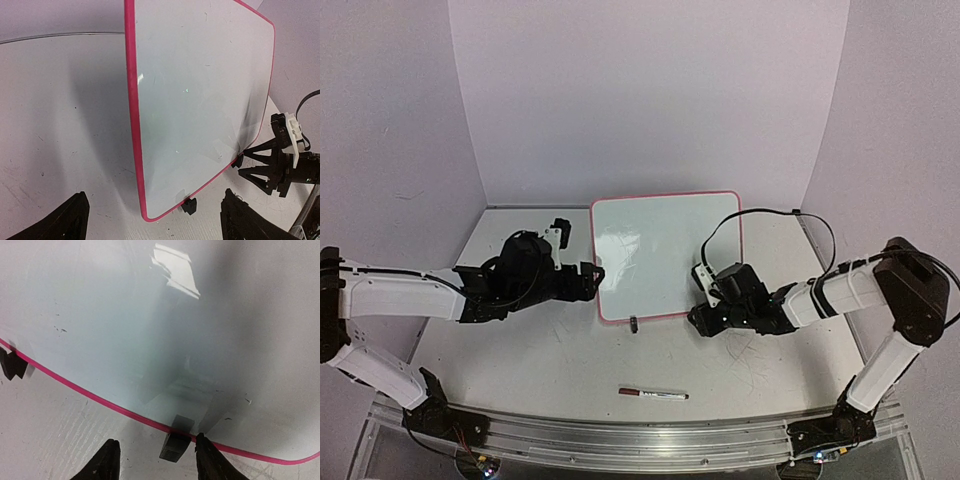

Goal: Write a sentence on the whiteboard
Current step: Move the whiteboard to the center of the board, then adjust the whiteboard at the center of the board, then pick up the whiteboard marker from the center of the board, then pass from the left arm to the right, then open the pen cap from the whiteboard marker.

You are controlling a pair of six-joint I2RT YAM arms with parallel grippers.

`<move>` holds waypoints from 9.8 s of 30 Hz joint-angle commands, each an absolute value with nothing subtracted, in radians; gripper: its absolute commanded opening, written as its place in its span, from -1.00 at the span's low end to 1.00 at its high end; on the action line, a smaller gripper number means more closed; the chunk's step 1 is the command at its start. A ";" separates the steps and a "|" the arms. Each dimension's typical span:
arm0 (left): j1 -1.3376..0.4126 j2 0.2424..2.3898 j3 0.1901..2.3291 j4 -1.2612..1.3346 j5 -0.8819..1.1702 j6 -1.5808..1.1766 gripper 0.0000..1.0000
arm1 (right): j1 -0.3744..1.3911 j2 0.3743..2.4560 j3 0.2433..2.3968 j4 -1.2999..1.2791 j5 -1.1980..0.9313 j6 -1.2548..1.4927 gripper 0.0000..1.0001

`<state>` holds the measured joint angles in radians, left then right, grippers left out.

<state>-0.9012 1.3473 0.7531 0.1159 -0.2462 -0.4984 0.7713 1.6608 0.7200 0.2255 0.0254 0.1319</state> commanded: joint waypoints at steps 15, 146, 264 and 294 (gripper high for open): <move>-0.897 1.294 0.766 0.144 -0.237 -0.507 0.94 | 0.909 1.478 0.857 -0.078 -0.138 0.088 0.60; -0.745 1.256 0.726 0.115 0.166 -0.538 0.98 | 1.119 1.520 0.808 0.054 -0.002 -0.128 -1.00; -0.764 1.150 0.690 0.765 0.665 -0.719 -1.00 | 0.799 1.600 1.318 0.354 -1.073 0.473 -0.10; -0.764 1.140 0.669 0.788 0.629 -0.732 -1.00 | 0.799 1.619 1.266 0.489 -1.078 0.519 -0.47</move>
